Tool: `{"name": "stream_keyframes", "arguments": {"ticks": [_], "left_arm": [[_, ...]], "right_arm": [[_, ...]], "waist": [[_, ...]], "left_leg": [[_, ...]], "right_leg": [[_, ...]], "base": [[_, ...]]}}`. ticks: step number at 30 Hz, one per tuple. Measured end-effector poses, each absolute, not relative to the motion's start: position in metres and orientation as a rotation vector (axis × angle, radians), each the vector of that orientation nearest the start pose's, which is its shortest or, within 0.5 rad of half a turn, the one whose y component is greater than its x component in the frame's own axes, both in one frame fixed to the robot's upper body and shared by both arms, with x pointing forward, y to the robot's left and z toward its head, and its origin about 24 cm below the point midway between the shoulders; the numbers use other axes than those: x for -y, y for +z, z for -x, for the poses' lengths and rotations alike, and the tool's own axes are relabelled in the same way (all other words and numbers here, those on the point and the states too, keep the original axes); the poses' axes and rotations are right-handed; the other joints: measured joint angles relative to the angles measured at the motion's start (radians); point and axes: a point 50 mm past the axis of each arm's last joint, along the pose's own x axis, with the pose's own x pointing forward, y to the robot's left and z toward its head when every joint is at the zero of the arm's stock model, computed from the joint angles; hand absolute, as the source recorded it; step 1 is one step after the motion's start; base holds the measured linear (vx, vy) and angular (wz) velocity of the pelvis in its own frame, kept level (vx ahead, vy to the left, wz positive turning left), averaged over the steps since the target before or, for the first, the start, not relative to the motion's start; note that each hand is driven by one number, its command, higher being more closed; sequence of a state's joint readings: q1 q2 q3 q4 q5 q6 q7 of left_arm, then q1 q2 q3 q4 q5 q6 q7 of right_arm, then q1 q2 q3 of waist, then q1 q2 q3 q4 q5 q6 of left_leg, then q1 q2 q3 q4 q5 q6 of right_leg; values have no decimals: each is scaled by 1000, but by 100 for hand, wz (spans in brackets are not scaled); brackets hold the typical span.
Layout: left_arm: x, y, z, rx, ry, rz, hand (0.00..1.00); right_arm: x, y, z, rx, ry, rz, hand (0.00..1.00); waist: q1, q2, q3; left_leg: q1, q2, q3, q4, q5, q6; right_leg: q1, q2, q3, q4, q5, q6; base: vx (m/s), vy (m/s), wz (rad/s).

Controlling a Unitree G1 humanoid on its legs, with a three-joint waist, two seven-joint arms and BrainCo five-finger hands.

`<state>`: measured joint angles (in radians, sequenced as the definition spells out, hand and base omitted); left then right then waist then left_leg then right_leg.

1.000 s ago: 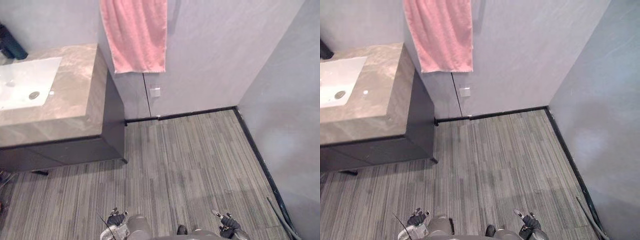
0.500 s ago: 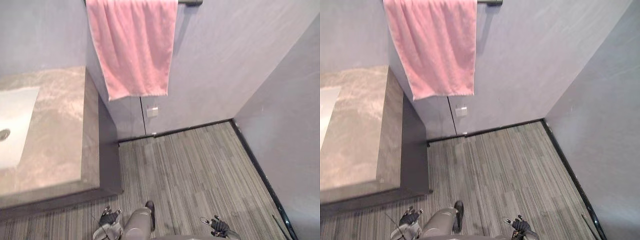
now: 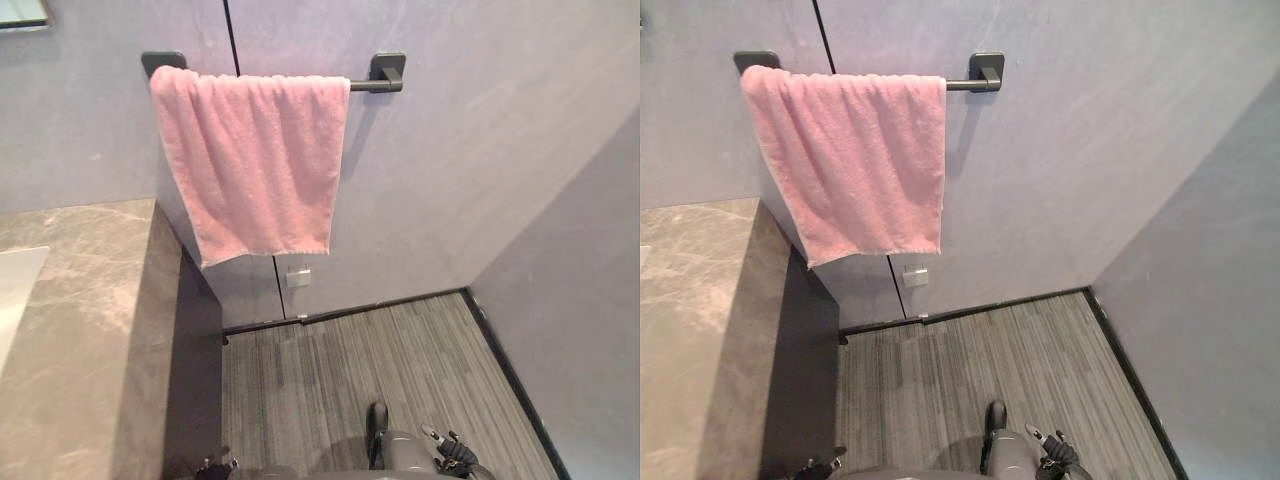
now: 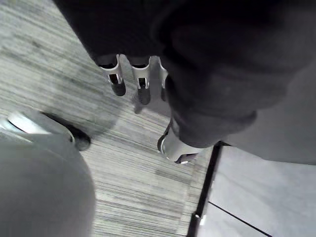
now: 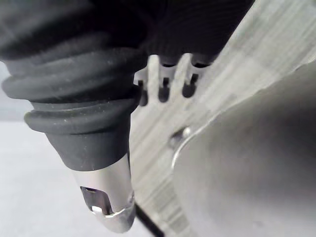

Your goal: Organize washtable

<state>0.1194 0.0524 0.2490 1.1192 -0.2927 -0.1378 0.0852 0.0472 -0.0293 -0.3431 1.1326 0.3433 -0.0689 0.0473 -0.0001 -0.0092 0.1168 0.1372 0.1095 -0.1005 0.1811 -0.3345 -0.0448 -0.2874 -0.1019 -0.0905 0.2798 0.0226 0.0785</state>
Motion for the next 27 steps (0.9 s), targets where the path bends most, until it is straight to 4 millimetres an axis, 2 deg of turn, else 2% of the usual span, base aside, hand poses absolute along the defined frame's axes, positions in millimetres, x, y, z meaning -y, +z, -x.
{"name": "stream_keyframes", "arguments": {"ticks": [1,2,3,5,6,9,11,12,13,14,15,16,19,21,22,24,27], "left_arm": [[-202,-165,-70,-1051,547,284,0],[-190,-166,-75,-1034,537,336,0],[-187,-165,-78,-1013,540,356,0],[-184,-165,-79,-1011,544,371,0],[-185,-165,-78,-1001,569,391,0],[-188,-164,-79,-992,575,387,0],[-189,-164,-81,-989,562,375,0],[-190,-163,-83,-984,555,366,0],[-192,-162,-86,-978,544,352,0],[-191,-161,-88,-973,534,349,0],[-193,-159,-92,-958,522,331,0],[-201,-155,-98,-925,523,302,0],[-212,-143,-111,-830,542,278,0],[-220,-118,-139,-654,529,270,0],[-224,-110,-147,-601,528,262,0],[-238,-78,-170,-423,525,220,0],[-249,-46,-186,-264,505,177,0]], "right_arm": [[203,-163,-91,-1009,-507,-459,0],[206,-162,-94,-1000,-503,-440,0],[207,-161,-96,-1002,-476,-403,0],[206,-160,-98,-1006,-439,-360,0],[205,-160,-99,-1010,-423,-338,0],[201,-162,-95,-1026,-420,-328,0],[200,-163,-93,-1031,-416,-325,0],[200,-163,-92,-1033,-417,-324,0],[201,-163,-88,-1042,-418,-319,0],[203,-164,-86,-1047,-420,-311,0],[203,-164,-86,-1053,-418,-303,0],[198,-165,-85,-1063,-393,-291,0],[192,-166,-85,-1072,-371,-279,0],[192,-165,-85,-1072,-373,-261,0],[192,-165,-86,-1071,-365,-255,0],[191,-162,-94,-1051,-302,-198,0],[192,-159,-102,-1025,-235,-124,0]], "waist": [[0,23,-5],[13,41,-13],[17,47,-10],[17,45,-8],[21,40,-4],[19,31,-1],[17,29,1],[17,29,1],[14,31,0],[15,38,-1],[17,27,-6],[18,-6,-8],[16,-32,-6],[16,-31,-6],[16,-27,-7],[15,-17,-15],[13,8,-15]], "left_leg": [[5,15,-14,-3,4,-3],[2,35,-30,35,37,-38],[-37,45,-54,117,62,-54],[-110,51,-68,289,115,-75],[-172,67,-49,458,139,-99],[-215,91,79,525,135,-99],[-234,90,149,431,134,-98],[-234,72,170,299,137,-101],[-234,43,170,142,205,-104],[-237,35,167,78,279,-97],[-215,25,177,26,270,-62],[-193,5,174,-47,304,-51],[-160,-25,172,-149,352,-34],[-126,-44,170,-212,379,-22],[-121,-48,170,-225,385,-19],[-112,-57,175,-266,404,-13],[-111,-62,186,-276,407,-11]], "right_leg": [[-1,9,-27,35,-42,-11],[-4,14,-57,94,-85,-45],[18,15,-91,118,-122,-65],[72,24,-126,90,-143,-90],[158,37,-151,24,-147,-98],[300,37,-193,-63,-148,-101],[349,28,-215,-101,-148,-101],[367,21,-228,-115,-148,-99],[376,21,-243,-120,-154,-84],[378,30,-245,-123,-161,-73],[381,30,-244,-134,-170,-56],[370,19,-240,-142,-166,-50],[367,-3,-237,-149,-164,-46],[369,-14,-228,-153,-166,-40],[368,-16,-225,-154,-166,-37],[355,-20,-210,-160,-162,-25],[345,-24,-194,-163,-160,-20]], "base": [[535,-386,93],[511,-342,71],[504,-334,67],[482,-357,54],[484,-328,43],[309,-179,39],[233,-85,28],[114,35,33],[124,73,36],[118,82,38],[124,87,30],[90,64,24],[66,60,13],[9,60,8],[-9,46,2],[-24,35,-8],[-3,29,-12]]}}
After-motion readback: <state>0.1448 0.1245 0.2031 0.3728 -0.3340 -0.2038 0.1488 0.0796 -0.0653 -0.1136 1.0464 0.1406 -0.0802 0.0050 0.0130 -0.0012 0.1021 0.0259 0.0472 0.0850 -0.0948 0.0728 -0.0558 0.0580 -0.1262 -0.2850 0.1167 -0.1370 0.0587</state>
